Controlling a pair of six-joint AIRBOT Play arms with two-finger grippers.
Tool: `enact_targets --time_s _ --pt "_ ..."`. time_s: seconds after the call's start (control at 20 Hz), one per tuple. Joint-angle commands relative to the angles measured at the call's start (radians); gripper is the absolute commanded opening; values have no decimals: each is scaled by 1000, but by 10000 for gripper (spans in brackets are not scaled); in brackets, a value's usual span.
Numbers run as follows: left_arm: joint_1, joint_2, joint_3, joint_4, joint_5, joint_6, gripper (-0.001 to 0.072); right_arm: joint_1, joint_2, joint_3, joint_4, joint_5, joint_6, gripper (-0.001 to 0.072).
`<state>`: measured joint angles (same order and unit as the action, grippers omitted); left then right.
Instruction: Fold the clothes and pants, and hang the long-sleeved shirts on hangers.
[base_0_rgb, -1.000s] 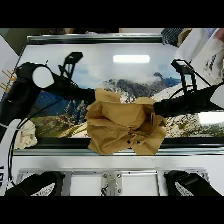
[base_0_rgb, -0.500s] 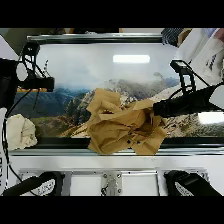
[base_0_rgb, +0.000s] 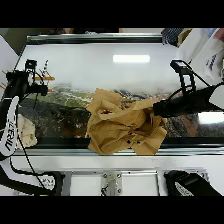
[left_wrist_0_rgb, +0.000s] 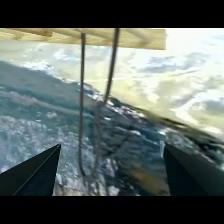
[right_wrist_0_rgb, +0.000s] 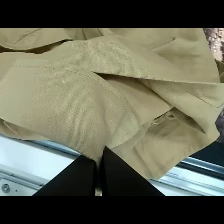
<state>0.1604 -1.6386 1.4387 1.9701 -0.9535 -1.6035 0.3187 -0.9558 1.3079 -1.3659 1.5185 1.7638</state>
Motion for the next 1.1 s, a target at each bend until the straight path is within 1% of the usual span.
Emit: enact_targets --time_s 0.0,0.15,0.3,0.5,0.7,1.05 --pt "46 -79 0 53 83 -2 688 1 -7 0 0 0 6 21" --pt "82 -126 0 53 108 -2 688 1 -21 0 0 0 7 21" --pt "110 -163 0 52 144 -1 688 1 -43 0 1 0 33 21" --pt "124 -203 0 52 159 -1 688 1 -64 0 2 0 34 21" --pt "124 -208 0 52 200 -1 688 1 -73 0 2 0 47 21" --pt "124 -209 0 51 196 -2 686 1 -73 0 2 0 47 21"
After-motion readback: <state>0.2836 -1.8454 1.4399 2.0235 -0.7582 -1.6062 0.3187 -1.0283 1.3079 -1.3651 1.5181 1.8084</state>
